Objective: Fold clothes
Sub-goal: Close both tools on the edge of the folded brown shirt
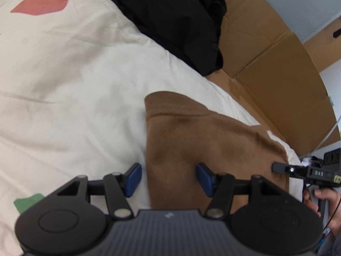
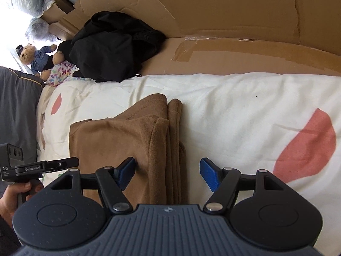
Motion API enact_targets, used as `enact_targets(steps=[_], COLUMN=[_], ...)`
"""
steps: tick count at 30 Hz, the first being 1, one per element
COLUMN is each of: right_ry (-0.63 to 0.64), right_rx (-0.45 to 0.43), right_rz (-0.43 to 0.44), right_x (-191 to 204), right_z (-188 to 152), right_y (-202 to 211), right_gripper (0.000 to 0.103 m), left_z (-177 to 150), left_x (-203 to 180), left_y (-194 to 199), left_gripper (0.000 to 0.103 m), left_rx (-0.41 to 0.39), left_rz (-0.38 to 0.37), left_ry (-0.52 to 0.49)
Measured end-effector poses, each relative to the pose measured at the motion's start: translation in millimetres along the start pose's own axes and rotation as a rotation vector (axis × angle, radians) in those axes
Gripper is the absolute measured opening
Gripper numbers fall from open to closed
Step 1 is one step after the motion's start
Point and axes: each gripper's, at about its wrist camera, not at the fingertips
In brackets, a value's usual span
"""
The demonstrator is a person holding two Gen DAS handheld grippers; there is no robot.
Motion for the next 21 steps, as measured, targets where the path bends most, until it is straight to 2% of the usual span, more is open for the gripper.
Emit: enact_targets(steps=[9,15,18,19,21], right_ry=[-0.008,-0.011,0.03,0.048,0.068], right_rx=[0.002,-0.003,0.041,0.067,0.065], right_rz=[0.039,0.064,0.084,0.101,0.085], right_x=[-4,-6,-1,1,0], right_z=[7,10,9,8,7], right_y=[-9,-13,-14,-14,-14], right_gripper=[0.072,0.072,0.07,0.069,0.063], left_z=[7,11,6,3,0], left_x=[0,7,4,5,7], left_y=[-8,-9,-6,-5,-4], left_gripper=[0.06,0.056,0.056,0.056,0.056], left_rx=[-0.01,-0.013,-0.003,-0.002,-0.012], left_rz=[-0.024,-0.055,-0.058,-0.065,-0.072], left_ry=[0.007,0.062,0.014,0.018,0.029])
Point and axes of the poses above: each gripper's, at about its wrist camera, not at the fingertips, and y roughly against the way its jaws point, x to its left, z to its top, and after that the axes turned 4 degrees about z, right-handed
